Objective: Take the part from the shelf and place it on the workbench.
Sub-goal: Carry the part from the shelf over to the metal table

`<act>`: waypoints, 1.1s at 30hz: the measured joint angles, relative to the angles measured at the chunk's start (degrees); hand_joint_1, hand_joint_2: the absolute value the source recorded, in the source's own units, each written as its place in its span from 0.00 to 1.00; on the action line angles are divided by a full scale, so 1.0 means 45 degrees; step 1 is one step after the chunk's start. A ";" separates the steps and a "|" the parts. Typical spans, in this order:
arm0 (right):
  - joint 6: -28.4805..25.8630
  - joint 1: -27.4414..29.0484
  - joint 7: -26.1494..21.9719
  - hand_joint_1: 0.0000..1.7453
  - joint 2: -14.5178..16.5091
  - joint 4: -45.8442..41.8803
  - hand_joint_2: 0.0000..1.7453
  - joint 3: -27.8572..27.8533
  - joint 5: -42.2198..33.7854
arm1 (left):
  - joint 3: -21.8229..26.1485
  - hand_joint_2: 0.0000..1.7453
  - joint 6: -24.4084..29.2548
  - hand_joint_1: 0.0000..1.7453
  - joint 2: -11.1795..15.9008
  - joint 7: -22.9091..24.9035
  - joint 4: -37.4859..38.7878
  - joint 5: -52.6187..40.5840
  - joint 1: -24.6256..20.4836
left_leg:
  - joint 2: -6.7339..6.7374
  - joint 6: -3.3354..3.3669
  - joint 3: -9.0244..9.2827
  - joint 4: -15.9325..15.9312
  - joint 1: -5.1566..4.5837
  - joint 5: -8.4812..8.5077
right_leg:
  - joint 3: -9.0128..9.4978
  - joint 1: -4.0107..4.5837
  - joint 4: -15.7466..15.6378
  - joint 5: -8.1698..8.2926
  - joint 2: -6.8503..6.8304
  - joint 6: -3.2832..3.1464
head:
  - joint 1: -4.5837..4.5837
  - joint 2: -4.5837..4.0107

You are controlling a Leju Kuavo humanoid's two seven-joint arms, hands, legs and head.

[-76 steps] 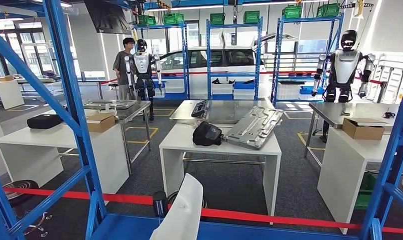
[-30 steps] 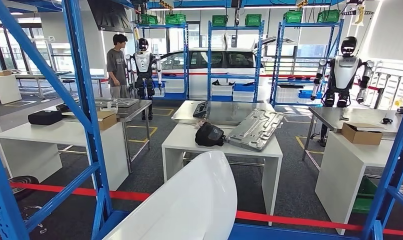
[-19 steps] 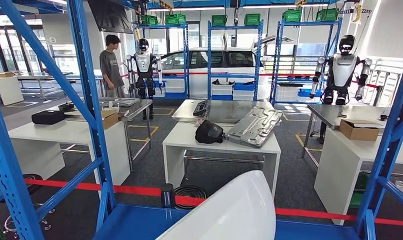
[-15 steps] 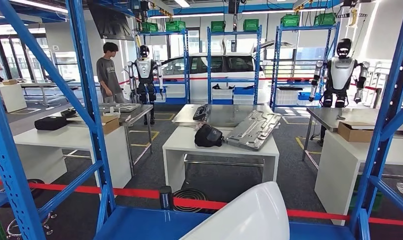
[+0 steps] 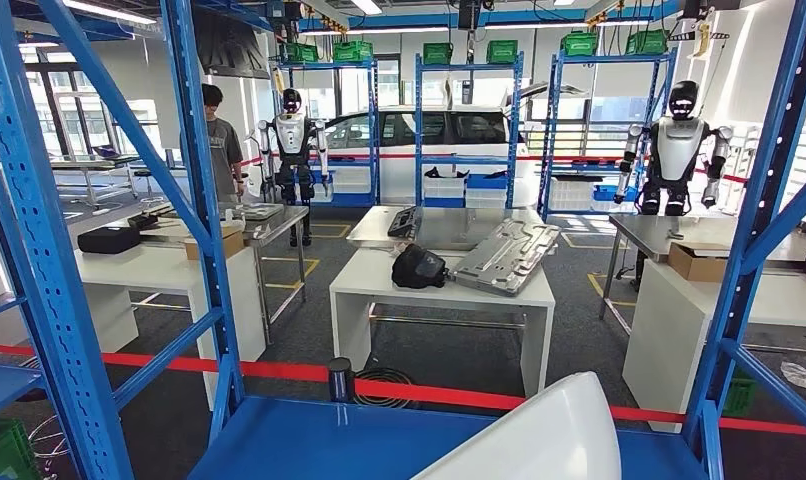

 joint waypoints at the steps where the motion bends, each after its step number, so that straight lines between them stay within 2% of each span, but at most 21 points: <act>1: 0.0002 0.0011 0.0000 0.00 0.0018 -0.0062 0.00 -0.0053 0.0004 | -0.0028 1.00 0.0000 0.92 -0.0015 0.0000 0.0002 0.0000 -0.0019 | 0.0020 0.0048 -0.0127 -0.0087 0.0033 0.0198 | -0.0241 0.0006 0.0564 -0.0496 -0.0001 -0.0048 | 0.0019 -0.0001; 3: 0.0001 0.0025 0.0000 0.00 0.0027 -0.0164 0.00 -0.0130 0.0008 | -0.0069 1.00 0.0000 0.92 -0.0033 0.0002 0.0013 -0.0002 -0.0035 | 0.0034 0.0082 -0.0520 -0.0084 0.0012 0.0513 | -0.0785 -0.0008 0.2228 -0.1562 -0.0001 -0.0059 | 0.0050 0.0005; 4: 0.0001 0.0027 0.0000 0.00 0.0028 -0.0199 0.00 -0.0150 0.0010 | -0.0086 1.00 0.0000 0.92 -0.0035 0.0004 0.0022 -0.0004 -0.0034 | 0.0046 0.0074 -0.0718 -0.0062 0.0009 0.0651 | -0.0932 -0.0024 0.2947 -0.1811 -0.0001 0.0015 | 0.0057 0.0006; 5: 0.0001 0.0030 0.0000 0.00 0.0031 -0.0227 0.00 -0.0164 0.0010 | -0.0102 1.00 0.0000 0.92 -0.0034 0.0005 0.0028 -0.0005 -0.0034 | 0.0059 0.0055 -0.0922 -0.0022 0.0014 0.0777 | -0.0890 -0.0046 0.3311 -0.1790 -0.0004 0.0142 | 0.0062 0.0007; 6: 0.0001 0.0036 0.0000 0.00 0.0035 -0.0251 0.00 -0.0171 0.0011 | -0.0118 1.00 0.0000 0.92 -0.0033 0.0005 0.0032 -0.0005 -0.0034 | 0.0069 0.0021 -0.1131 0.0044 0.0028 0.0890 | -0.0608 -0.0077 0.3191 -0.1544 -0.0006 0.0298 | 0.0069 0.0007; 8: 0.0001 0.0029 0.0000 0.00 0.0035 -0.0314 0.00 -0.0181 0.0012 | -0.0148 1.00 0.0000 0.92 -0.0035 0.0005 0.0032 -0.0005 -0.0036 | 0.0076 -0.0088 -0.1554 0.0277 0.0060 0.1063 | 0.0578 -0.0158 0.1673 -0.1059 -0.0014 0.0525 | 0.0081 0.0007; 10: 0.0003 0.0006 -0.0001 0.00 0.0041 -0.0374 0.00 -0.0186 0.0023 | -0.0175 1.00 0.0001 0.92 -0.0038 0.0009 0.0025 -0.0004 -0.0049 | 0.0085 -0.0229 -0.1868 0.0548 0.0055 0.1189 | 0.1605 -0.0136 0.0037 -0.1125 0.0027 0.0405 | 0.0080 0.0007; 11: 0.0017 -0.0005 -0.0012 0.00 0.0053 -0.0396 0.00 -0.0203 0.0078 | -0.0192 1.00 0.0010 0.92 -0.0038 0.0011 0.0023 -0.0004 -0.0063 | 0.0088 -0.0296 -0.1950 0.0631 0.0047 0.1259 | 0.1782 -0.0095 -0.0329 -0.1253 0.0052 0.0277 | 0.0080 0.0006; 13: 0.0125 -0.0018 -0.0126 0.00 0.0108 -0.0460 0.00 -0.0330 0.0442 | -0.0242 1.00 0.0076 0.92 -0.0018 -0.0017 0.0026 -0.0009 -0.0095 | 0.0078 -0.0434 -0.2023 0.0692 0.0078 0.1400 | 0.1656 -0.0066 -0.0372 -0.1180 0.0055 0.0025 | 0.0065 0.0004; 15: 0.0320 -0.0098 -0.0422 0.00 0.0182 -0.0556 0.00 -0.0622 0.1125 | -0.0290 1.00 0.0138 0.92 0.0068 -0.0197 0.0048 -0.0060 -0.0110 | 0.0032 -0.0586 -0.2190 0.0992 0.0144 0.0985 | 0.1449 -0.0104 -0.0361 -0.0955 0.0008 -0.0233 | 0.0044 0.0000; 17: 0.0495 -0.0218 -0.0796 0.00 0.0246 -0.0624 0.00 -0.1005 0.1778 | -0.0326 1.00 0.0041 0.92 0.0216 -0.0539 0.0129 -0.0197 -0.0108 | -0.0010 -0.0732 -0.2533 0.2173 0.0205 -0.0267 | 0.1150 -0.0112 -0.0362 -0.0653 -0.0029 -0.0394 | 0.0017 -0.0003; 19: 0.0622 -0.0304 -0.1123 0.00 0.0281 -0.0632 0.00 -0.1349 0.2188 | -0.0354 1.00 -0.0125 0.92 0.0363 -0.0833 0.0257 -0.0329 -0.0082 | -0.0015 -0.0816 -0.2839 0.3816 0.0246 -0.1281 | 0.0797 -0.0080 -0.0343 -0.0341 -0.0037 -0.0408 | 0.0002 0.0000; 20: 0.0673 -0.0337 -0.1268 0.00 0.0289 -0.0628 0.00 -0.1485 0.2314 | -0.0367 1.00 -0.0180 0.92 0.0427 -0.0917 0.0320 -0.0366 -0.0064 | -0.0016 -0.0822 -0.2802 0.4306 0.0254 -0.1355 | 0.0606 -0.0059 -0.0334 -0.0187 -0.0039 -0.0395 | -0.0004 0.0002; 21: 0.0713 -0.0366 -0.1402 0.00 0.0290 -0.0620 0.00 -0.1600 0.2412 | -0.0375 1.00 -0.0207 0.92 0.0480 -0.0957 0.0363 -0.0409 -0.0048 | -0.0017 -0.0802 -0.2554 0.4345 0.0257 -0.1152 | 0.0420 -0.0041 -0.0328 -0.0044 -0.0039 -0.0380 | -0.0006 0.0004; 22: 0.0742 -0.0400 -0.1548 0.00 0.0291 -0.0609 0.00 -0.1701 0.2492 | -0.0380 1.00 -0.0209 0.92 0.0521 -0.0974 0.0392 -0.0477 -0.0040 | -0.0023 -0.0746 -0.2070 0.3915 0.0248 -0.0813 | 0.0250 -0.0018 -0.0325 0.0096 -0.0036 -0.0364 | -0.0012 0.0005; 24: 0.0766 -0.0487 -0.1915 0.00 0.0307 -0.0534 0.00 -0.1851 0.2647 | -0.0390 1.00 -0.0108 0.92 0.0562 -0.0963 0.0409 -0.0673 -0.0051 | -0.0048 -0.0504 -0.0596 0.2045 0.0174 -0.0511 | 0.0019 0.0017 -0.0325 0.0351 -0.0020 -0.0311 | -0.0016 0.0006; 26: 0.0745 -0.0564 -0.2337 0.00 0.0281 -0.0357 0.00 -0.1956 0.2819 | -0.0413 1.00 0.0014 0.92 0.0582 -0.0952 0.0413 -0.0856 -0.0085 | -0.0065 -0.0304 0.0398 0.0557 0.0050 -0.0707 | -0.0054 -0.0024 -0.0370 0.0584 -0.0019 -0.0166 | -0.0011 0.0007; 28: 0.0678 -0.0630 -0.2649 0.00 0.0204 -0.0143 0.00 -0.2061 0.2993 | -0.0440 1.00 0.0064 0.92 0.0608 -0.0964 0.0417 -0.0919 -0.0125 | -0.0057 -0.0187 0.0437 0.0185 -0.0056 -0.0664 | -0.0075 -0.0075 -0.0479 0.0837 -0.0029 0.0025 | -0.0021 0.0006; 30: 0.0595 -0.0683 -0.2865 0.00 0.0143 0.0056 0.00 -0.2165 0.3168 | -0.0464 1.00 0.0106 0.92 0.0630 -0.0984 0.0429 -0.0926 -0.0163 | -0.0022 -0.0018 0.0235 -0.0015 -0.0037 -0.0272 | -0.0250 -0.0058 -0.0325 0.0674 -0.0028 0.0060 | -0.0032 -0.0001; 31: 0.0559 -0.0694 -0.2952 0.00 0.0109 0.0142 0.00 -0.2212 0.3240 | -0.0477 1.00 0.0125 0.92 0.0635 -0.0993 0.0437 -0.0925 -0.0173 | -0.0010 0.0050 0.0088 -0.0112 0.0000 -0.0039 | -0.0416 -0.0038 0.0031 0.0262 -0.0025 0.0003 | -0.0009 -0.0001; 33: 0.0499 -0.0718 -0.3083 0.00 0.0019 0.0288 0.00 -0.2295 0.3348 | -0.0504 1.00 0.0168 0.92 0.0647 -0.1013 0.0457 -0.0935 -0.0182 | -0.0005 0.0123 -0.0307 -0.0156 0.0026 0.0355 | -0.0859 -0.0047 0.1500 -0.0989 -0.0027 -0.0122 | 0.0031 0.0002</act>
